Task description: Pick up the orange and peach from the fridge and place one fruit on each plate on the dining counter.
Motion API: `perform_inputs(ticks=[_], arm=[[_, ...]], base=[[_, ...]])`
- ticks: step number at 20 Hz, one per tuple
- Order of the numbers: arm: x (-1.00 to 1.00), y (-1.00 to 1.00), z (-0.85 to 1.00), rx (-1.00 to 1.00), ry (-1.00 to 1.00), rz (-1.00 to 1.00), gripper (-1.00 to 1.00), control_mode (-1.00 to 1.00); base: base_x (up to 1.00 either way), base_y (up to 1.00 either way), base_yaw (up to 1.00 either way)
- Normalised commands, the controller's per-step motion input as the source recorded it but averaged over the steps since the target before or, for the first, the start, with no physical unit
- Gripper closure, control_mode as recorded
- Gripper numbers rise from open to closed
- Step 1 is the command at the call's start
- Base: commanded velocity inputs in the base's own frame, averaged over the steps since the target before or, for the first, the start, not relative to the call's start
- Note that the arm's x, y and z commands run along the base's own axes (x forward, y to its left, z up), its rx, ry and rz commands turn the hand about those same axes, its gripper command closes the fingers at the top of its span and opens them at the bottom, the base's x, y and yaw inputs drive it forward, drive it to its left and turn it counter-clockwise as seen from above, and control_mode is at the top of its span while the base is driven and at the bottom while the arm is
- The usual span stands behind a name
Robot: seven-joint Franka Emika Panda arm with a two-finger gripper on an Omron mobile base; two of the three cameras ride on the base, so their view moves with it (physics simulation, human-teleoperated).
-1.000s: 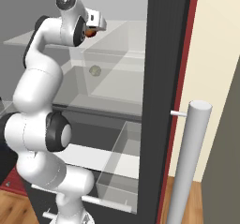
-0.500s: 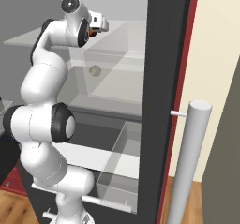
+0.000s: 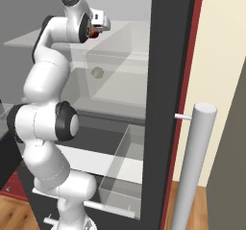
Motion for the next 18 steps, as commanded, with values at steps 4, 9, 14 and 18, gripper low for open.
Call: perform_inputs(ticks=[4, 9, 14, 18], arm=[[0.17, 0.05, -0.88, -0.03, 0.23, 0.00, 1.00, -1.00], [-0.29, -0.08, -0.35, 0.00, -0.05, 0.00, 1.00, -1.00], [-1.00, -0.06, 0.00, 0.00, -0.31, 0.00, 1.00, -1.00], [-1.00, -0.03, -0.04, 0.00, -0.05, -0.03, 1.00, -1.00]], base=[[0.00, 0.00, 0.00], [0.00, 0.00, 0.00], [0.00, 0.00, 0.00], [0.00, 0.00, 0.00]])
